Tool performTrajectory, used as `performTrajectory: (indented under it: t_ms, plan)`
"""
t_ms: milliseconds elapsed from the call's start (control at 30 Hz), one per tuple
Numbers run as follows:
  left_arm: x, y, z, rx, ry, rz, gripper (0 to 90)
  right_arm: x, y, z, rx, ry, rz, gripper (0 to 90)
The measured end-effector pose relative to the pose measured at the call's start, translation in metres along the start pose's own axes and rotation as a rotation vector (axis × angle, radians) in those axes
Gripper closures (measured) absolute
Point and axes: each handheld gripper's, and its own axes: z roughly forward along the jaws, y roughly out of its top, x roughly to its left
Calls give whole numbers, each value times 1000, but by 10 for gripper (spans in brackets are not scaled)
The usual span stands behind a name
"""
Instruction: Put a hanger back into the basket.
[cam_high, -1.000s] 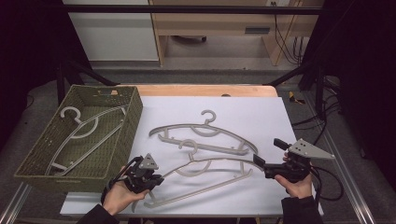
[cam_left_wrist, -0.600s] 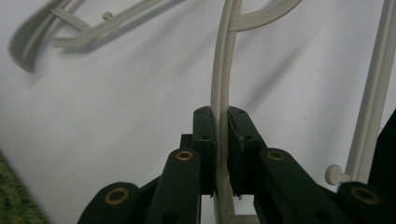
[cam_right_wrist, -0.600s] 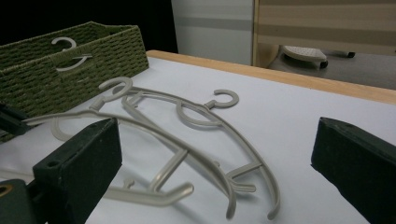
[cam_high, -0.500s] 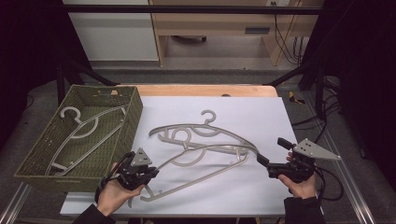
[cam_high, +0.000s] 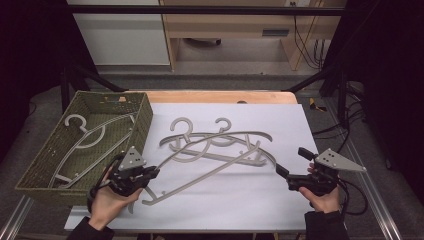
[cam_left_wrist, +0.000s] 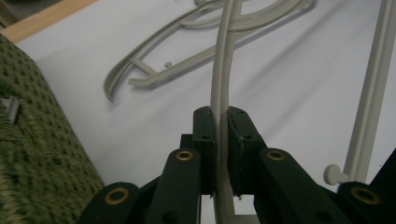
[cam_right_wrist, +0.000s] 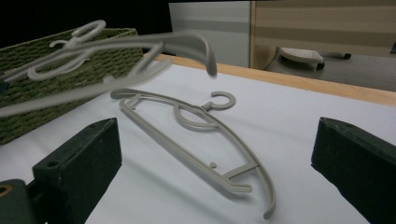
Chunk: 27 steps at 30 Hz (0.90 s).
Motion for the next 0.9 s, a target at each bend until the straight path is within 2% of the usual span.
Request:
performTrajectory:
  t_ms: [367, 467, 600, 700, 733, 900]
  plan:
    - [23, 16, -26, -50, 59, -1, 828, -1, -1, 2, 9, -3, 4, 18]
    - [33, 21, -32, -36, 87, 16, 828, -1, -2, 2, 9, -4, 3, 18]
    - [50, 26, -40, -42, 111, 7, 828, -1, -2, 3, 12, -4, 2, 18]
    - [63, 27, -47, -41, 144, 0, 828, -1, -2, 3, 11, -2, 4, 18]
    - [67, 28, -50, -34, 157, 12, 828, -1, -2, 3, 13, -3, 4, 18]
    - [89, 29, -57, -65, 191, -40, 827, -1, -3, 5, 20, -2, 0, 18]
